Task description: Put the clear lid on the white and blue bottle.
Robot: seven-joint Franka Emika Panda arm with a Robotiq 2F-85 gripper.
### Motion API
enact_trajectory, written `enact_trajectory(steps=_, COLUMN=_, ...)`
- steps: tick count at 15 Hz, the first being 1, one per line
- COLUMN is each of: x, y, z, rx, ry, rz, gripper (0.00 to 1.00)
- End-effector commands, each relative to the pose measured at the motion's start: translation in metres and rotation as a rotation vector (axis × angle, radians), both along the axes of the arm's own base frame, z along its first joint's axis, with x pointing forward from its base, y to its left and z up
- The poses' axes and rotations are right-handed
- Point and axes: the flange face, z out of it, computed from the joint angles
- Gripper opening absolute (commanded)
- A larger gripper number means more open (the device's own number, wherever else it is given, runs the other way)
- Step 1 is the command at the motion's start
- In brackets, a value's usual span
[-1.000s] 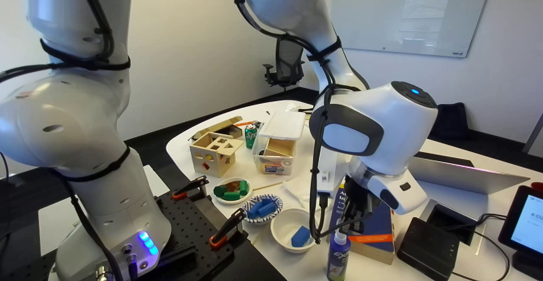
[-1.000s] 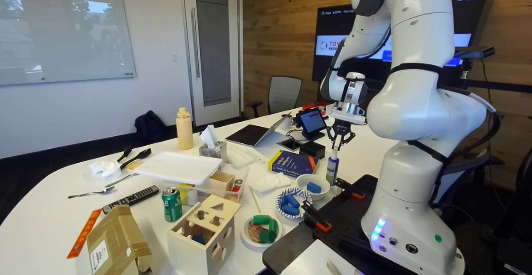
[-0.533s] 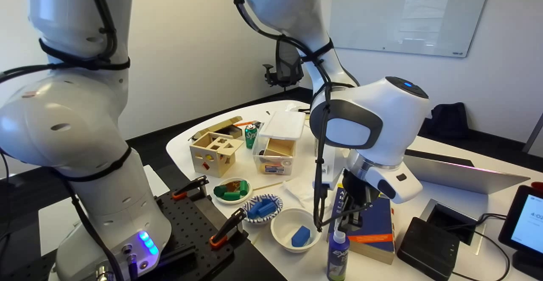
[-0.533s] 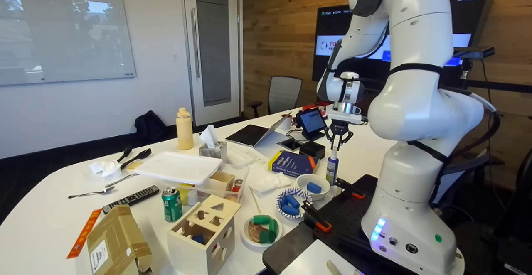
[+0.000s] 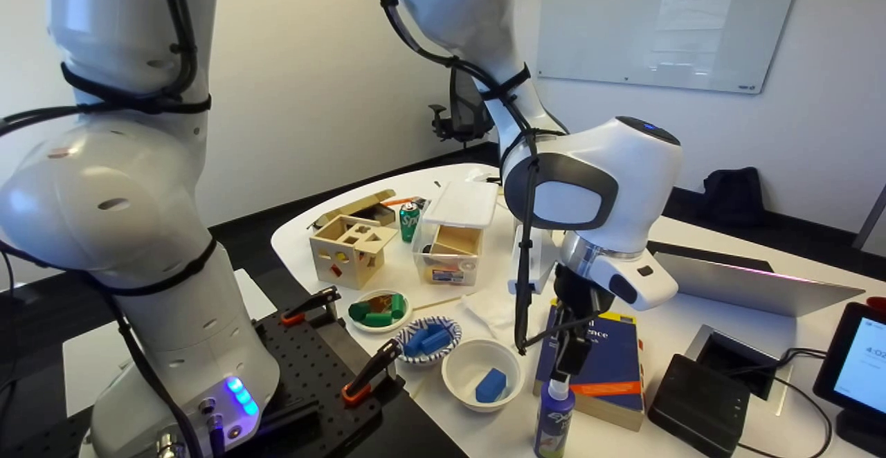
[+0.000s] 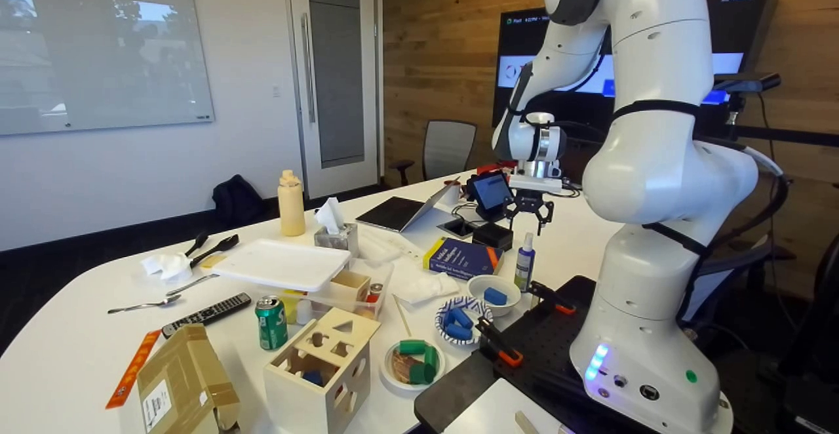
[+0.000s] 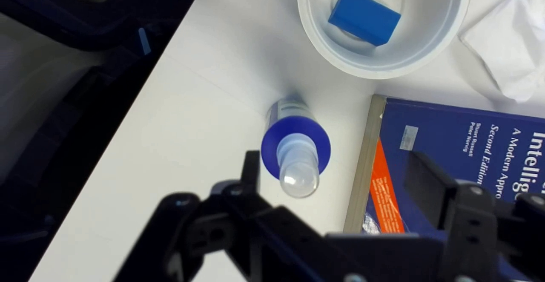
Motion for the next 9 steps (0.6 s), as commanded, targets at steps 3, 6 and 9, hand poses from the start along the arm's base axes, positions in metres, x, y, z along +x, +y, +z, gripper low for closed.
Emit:
enact_trajectory(steps=3, x=0.002, y=0.006, z=0.026, rx=-0.015, ry=-0.002, rz=0.005, gripper=1.0)
enact_trajectory(steps=6, x=0.008, y=0.016, z=0.043, rx=-0.034, ry=0.01, rz=0.027, gripper=1.0)
enact_trajectory(steps=9, x=0.014, y=0.023, z=0.058, rx=-0.049, ry=0.02, rz=0.016, gripper=1.0)
